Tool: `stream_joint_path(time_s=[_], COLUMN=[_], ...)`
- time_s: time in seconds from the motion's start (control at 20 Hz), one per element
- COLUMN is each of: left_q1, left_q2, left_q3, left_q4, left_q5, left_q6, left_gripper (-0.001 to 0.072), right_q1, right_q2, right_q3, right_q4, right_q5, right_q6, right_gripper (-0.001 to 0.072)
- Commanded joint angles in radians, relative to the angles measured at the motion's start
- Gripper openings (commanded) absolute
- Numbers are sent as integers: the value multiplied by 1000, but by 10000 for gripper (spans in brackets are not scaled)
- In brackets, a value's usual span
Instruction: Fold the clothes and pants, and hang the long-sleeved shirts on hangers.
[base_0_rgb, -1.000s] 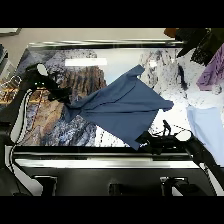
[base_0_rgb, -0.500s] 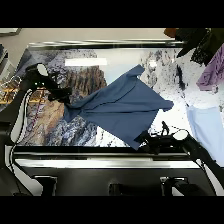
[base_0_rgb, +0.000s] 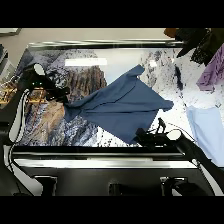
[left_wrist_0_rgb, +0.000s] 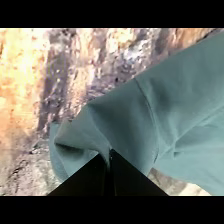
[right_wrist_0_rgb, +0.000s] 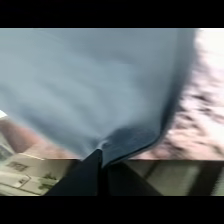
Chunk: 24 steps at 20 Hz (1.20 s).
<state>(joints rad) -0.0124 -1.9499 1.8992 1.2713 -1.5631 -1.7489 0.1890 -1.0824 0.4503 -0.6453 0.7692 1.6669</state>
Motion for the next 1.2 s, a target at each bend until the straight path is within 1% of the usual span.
stream_joint_path(time_s=[0.0, 0.2, 0.3, 0.55, 0.7, 0.8, 0.85, 0.9, 1.0, 1.05, 1.15], left_q1=[37, 105, 146, 244, 277, 280, 280, 280, 280, 280, 280], left_q2=[20, 151, 269, 680, 925, 1067, 1133, 1184, 1261, 1279, 1279], left_q3=[1, 1, 1, 1, 1, 1, 1, 1, 1, 0, 0], left_q4=[-129, -280, -320, -326, -317, -266, -210, -140, 48, 116, 162], left_q5=[5, 78, 143, 300, 397, 450, 471, 488, 499, 498, 496], left_q6=[24, 101, 112, 111, 95, 89, 59, 12, -107, -137, -137], left_gripper=[13, 13, 13, 13, 13, 13, 13, 13, 13, 13, 13], right_q1=[6, 6, 6, 6, 6, 6, 6, 6, 6, 6, 6], right_q2=[69, 151, 176, 256, 322, 369, 386, 399, 409, 409, 401], right_q3=[103, 376, 528, 910, 1107, 1213, 1263, 1304, 1360, 1370, 1369], right_q4=[9, -56, -124, -272, -284, -285, -294, -308, -349, -358, -367], right_q5=[8, 72, 119, 220, 255, 247, 245, 243, 236, 219, 203], right_q6=[-10, 0, 21, 32, 0, -7, -6, 0, 47, 65, 66], right_gripper=[28, 28, 28, 28, 28, 28, 28, 28, 28, 28, 28])
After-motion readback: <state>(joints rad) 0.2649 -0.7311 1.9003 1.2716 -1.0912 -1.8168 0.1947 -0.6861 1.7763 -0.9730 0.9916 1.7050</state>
